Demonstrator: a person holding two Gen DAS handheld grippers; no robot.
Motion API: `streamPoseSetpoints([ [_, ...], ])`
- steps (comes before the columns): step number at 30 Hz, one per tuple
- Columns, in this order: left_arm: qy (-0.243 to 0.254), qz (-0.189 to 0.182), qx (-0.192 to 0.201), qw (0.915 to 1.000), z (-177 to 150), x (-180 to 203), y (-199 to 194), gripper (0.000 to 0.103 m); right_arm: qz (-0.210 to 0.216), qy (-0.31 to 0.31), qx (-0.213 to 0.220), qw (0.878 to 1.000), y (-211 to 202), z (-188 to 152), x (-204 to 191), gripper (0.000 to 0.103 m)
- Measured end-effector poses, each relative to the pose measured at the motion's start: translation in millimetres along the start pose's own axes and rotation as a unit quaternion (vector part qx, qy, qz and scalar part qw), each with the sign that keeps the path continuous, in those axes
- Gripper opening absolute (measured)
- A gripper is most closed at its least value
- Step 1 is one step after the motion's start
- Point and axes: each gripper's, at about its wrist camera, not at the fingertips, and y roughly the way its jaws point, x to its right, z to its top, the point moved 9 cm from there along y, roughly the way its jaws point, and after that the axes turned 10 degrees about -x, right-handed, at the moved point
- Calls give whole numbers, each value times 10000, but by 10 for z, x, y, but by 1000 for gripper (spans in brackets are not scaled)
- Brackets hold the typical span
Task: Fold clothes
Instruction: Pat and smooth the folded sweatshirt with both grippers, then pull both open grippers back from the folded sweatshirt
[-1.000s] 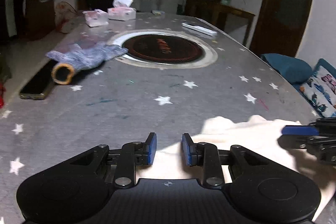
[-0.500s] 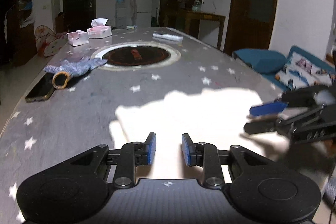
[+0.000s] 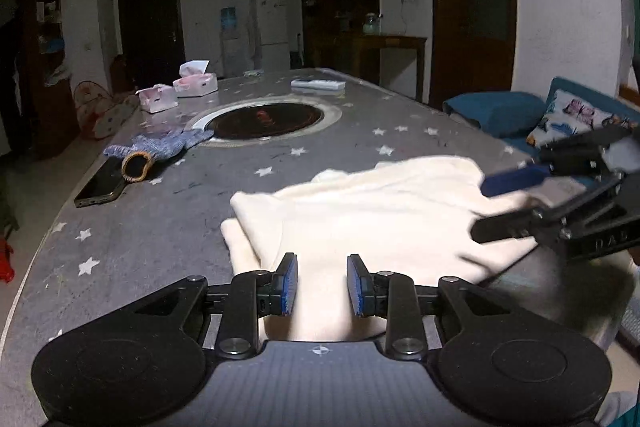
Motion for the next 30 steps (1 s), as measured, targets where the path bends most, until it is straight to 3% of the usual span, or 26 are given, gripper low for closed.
streamPoseSetpoints([
  [4,-34,93,-102,9999,-101,-40,17,31,167,-135,37,9998,180,100,-201,51],
  [10,-164,124,-206,9996,-168,-95,10,32,59,-325,-214,9992,268,-39,-299,51],
  [15,-361,24,-230,9991,-158,-116,-12,36,-21,217,-113,9997,55,-122,-91,53],
  [21,-662,-102,-312,9973,-160,-145,-19,46,7,799,-195,9966,-13,-245,136,54],
  [25,-961,-126,-304,9948,-137,-202,-53,58,-68,1000,-67,9949,-63,-203,234,59],
  [30,-1156,-50,-366,9926,-143,-226,-78,71,-128,1187,-231,9926,21,-291,281,61],
])
